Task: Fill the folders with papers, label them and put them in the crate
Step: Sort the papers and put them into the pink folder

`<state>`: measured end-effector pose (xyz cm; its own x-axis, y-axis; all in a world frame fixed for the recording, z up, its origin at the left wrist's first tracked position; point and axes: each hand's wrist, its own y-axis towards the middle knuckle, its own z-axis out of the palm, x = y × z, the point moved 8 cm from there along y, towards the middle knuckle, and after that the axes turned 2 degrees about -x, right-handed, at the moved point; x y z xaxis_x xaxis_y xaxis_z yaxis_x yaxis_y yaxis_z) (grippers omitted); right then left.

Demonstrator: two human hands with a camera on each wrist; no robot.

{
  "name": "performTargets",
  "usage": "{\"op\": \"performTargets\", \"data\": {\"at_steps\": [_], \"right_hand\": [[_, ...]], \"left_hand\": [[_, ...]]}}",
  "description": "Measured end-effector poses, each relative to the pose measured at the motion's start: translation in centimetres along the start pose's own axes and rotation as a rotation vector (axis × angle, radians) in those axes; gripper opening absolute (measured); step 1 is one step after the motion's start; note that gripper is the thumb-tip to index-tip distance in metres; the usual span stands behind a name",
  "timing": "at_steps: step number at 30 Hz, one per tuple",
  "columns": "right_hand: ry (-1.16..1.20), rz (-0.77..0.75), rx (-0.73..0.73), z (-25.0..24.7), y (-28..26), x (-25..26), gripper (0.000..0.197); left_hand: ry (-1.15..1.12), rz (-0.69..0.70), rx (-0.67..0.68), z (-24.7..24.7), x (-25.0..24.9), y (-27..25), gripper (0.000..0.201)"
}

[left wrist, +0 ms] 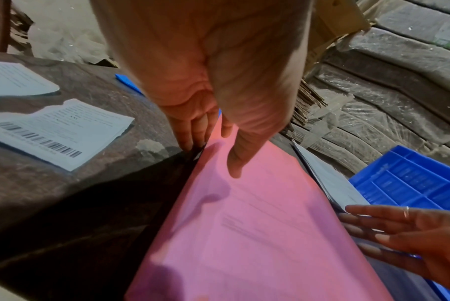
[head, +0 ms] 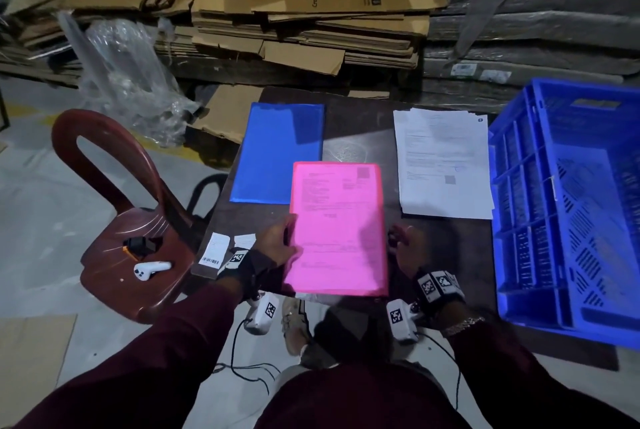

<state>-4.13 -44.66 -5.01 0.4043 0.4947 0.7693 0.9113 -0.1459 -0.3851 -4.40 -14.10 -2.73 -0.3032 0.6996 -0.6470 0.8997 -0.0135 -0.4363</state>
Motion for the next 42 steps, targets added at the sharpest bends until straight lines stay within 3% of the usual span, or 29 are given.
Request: {"op": "performTargets", "data": {"at_steps": [5,11,16,19,22,26,29,32,34,37,42], "right_hand": [[0.128,-0.058,0.074,2.8,-3.5,-0.3,0.052],[0.094,-0.056,0.110,1.7,-3.5,1.0,0.060],[-0.096,-0.080,0.107,0.0,-2.2,3.8,0.040],[-0.212,-0.025,0.186,1.0,-1.0,3.8,0.066],[-0.255,-0.020,0.221,2.0,-0.4,4.1,0.071],[-0.316,-0.065,0.206,1.6,-0.2,4.6,0.066],[-0.235,-0.059,0.195,0.5,0.3,3.5,0.047],[-0.162,-0.092,0.193,-0.4,-0.1,2.0,0.033],[-0.217,-0.130,0.246,-0.6,-1.1,0.9,0.023],[-0.243,-0.161,0.308,-0.5,-2.5,-1.0,0.022],[-0.306,-0.129,0.350,-0.5,-4.0,-3.5,0.014]], "left_hand": [[-0.108,-0.065,-0.043,1.1,0.6,0.6,0.072],[-0.077,-0.026,-0.007,0.7,0.6,1.1,0.077],[-0.006,-0.007,0.049,0.7,0.4,1.4,0.089],[0.029,0.045,0.076,1.4,0.2,1.8,0.098],[0.075,0.017,0.071,1.4,0.4,2.0,0.095],[0.066,-0.018,0.056,1.2,0.4,2.4,0.086],[0.117,-0.009,0.042,1.0,0.5,2.7,0.075],[0.208,0.010,-0.071,0.8,0.3,2.1,0.053],[0.303,0.110,-0.184,1.7,-1.0,0.7,0.044],[0.395,0.361,-0.221,5.1,-3.3,-2.2,0.063],[0.285,0.343,-0.050,11.4,-2.2,-4.5,0.071]]}}
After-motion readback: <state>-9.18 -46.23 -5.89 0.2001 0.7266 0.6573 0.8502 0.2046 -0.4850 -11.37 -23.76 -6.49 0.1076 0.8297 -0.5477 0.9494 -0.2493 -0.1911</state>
